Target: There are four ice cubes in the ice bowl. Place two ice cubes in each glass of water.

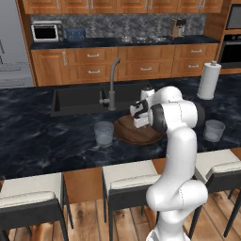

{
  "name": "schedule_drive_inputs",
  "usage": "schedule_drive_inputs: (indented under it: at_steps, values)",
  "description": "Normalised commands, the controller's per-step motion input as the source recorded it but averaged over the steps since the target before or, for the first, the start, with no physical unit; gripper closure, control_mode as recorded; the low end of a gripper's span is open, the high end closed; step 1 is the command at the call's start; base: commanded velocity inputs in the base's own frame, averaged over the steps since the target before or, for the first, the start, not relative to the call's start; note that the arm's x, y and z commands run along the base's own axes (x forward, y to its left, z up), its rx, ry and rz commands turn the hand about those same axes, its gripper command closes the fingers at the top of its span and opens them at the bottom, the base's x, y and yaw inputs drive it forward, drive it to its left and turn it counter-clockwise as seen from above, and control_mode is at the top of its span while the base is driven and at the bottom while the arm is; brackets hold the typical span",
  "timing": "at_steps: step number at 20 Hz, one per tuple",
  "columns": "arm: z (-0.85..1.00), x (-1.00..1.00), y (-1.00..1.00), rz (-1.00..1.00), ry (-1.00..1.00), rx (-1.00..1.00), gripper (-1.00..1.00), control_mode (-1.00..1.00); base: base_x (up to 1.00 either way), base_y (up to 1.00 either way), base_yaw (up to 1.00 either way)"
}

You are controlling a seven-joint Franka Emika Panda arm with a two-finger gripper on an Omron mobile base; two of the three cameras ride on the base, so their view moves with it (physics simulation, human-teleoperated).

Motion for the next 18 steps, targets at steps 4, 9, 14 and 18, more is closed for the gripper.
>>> schedule_drive_inputs:
  at_steps: [4, 9, 14, 18]
  values:
    - [0.75, -0.18, -0.49, -0.09, 0.03, 0.00, 1.00, -1.00, 0.00, 0.00, 0.00]
    - [0.57, -0.53, -0.74, -0.09, 0.03, 0.02, 1.00, -1.00, 0.00, 0.00, 0.00]
    - [0.28, -0.87, -0.96, -0.07, 0.00, 0.02, 1.00, -1.00, 0.00, 0.00, 0.00]
    - [0.22, -0.63, -0.91, -0.09, 0.00, 0.01, 1.00, -1.00, 0.00, 0.00, 0.00]
